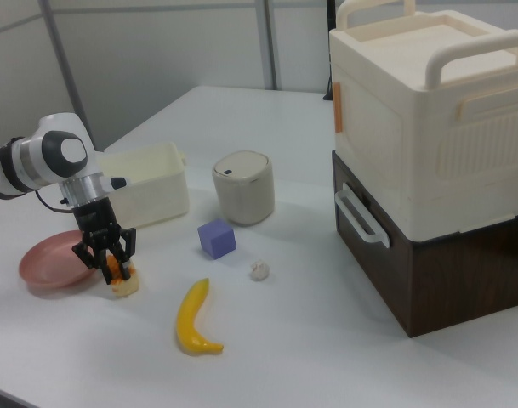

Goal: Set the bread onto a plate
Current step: 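Close the gripper on the bread roll, then lift the bread roll and carry it over the pink plate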

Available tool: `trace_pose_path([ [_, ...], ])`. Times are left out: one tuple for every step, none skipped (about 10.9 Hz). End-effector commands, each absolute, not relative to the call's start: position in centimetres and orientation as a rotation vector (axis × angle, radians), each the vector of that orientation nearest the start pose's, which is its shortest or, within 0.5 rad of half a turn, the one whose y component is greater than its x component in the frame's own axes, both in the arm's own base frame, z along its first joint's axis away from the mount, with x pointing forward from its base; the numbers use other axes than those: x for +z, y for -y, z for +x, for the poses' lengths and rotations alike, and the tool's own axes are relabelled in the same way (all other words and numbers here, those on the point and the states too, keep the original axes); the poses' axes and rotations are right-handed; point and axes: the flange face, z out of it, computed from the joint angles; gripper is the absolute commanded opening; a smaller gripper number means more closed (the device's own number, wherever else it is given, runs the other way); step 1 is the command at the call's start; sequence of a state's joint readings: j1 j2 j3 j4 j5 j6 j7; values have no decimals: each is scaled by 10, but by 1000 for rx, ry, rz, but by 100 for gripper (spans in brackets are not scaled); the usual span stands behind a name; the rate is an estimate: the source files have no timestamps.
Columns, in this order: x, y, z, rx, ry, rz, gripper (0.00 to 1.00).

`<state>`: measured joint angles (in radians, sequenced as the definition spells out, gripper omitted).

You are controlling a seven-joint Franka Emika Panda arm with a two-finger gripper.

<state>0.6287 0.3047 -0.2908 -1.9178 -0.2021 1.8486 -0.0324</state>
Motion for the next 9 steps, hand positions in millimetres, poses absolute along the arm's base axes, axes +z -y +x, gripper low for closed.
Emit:
trace_pose_path([
  [323, -192, 549, 534, 805, -3314, 0],
  [321, -194, 549, 536, 813, -3316, 0],
  [321, -198, 548, 530, 812, -3319, 0],
  [331, -201, 548, 499, 803, -3331, 0],
  [344, -213, 544, 451, 836, -3330, 0],
  [363, -215, 545, 368, 835, -3326, 0],
  [388, -213, 549, 233, 800, -3316, 0],
  [403, -211, 552, 132, 743, -3306, 0],
  [419, -206, 560, -43, 557, -3286, 0],
])
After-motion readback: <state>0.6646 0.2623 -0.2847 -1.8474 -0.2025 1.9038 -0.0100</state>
